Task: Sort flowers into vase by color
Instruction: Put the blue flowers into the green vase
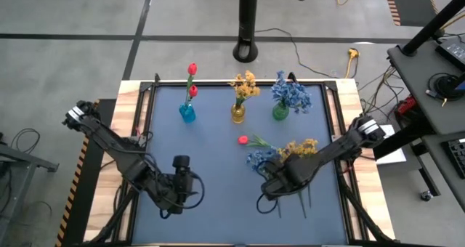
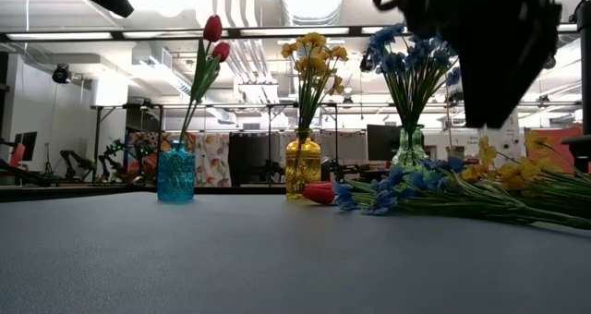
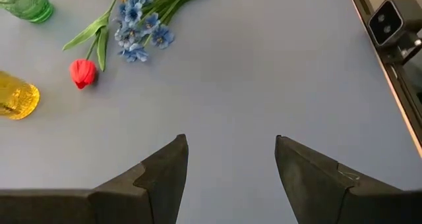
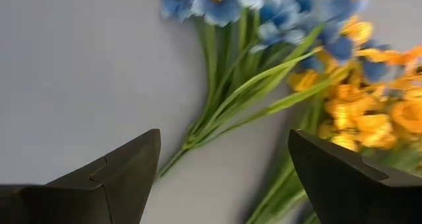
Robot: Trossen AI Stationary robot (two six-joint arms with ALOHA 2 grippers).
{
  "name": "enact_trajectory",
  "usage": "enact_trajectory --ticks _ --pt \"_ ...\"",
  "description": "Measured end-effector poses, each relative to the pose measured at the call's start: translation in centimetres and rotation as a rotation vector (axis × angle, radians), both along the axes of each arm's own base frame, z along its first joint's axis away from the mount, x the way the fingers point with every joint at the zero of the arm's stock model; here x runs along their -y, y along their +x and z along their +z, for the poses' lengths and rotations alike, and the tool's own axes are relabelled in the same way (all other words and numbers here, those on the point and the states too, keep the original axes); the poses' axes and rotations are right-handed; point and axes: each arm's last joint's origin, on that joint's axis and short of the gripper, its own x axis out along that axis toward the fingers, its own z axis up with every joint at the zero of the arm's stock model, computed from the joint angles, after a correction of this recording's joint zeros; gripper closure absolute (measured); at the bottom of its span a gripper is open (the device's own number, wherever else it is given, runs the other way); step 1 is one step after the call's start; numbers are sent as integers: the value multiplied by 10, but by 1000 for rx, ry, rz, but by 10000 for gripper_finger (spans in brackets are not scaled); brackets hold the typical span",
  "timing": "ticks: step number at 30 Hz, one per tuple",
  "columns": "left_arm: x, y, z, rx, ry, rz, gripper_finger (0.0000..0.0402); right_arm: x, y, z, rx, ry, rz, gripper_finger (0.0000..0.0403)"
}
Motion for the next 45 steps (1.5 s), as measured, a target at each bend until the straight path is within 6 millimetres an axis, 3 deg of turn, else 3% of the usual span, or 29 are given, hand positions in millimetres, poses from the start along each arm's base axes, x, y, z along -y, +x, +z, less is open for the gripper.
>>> enact_trajectory --ticks 14,28,45 --pt "-17 -13 12 83 162 116 191 -6 18 -48 -63 -14 -29 78" --pt "-23 -18 -8 73 180 212 191 -1 10 -71 -83 7 -74 83" --pt "-21 -14 -43 175 112 221 210 -3 15 -73 -14 10 -47 292"
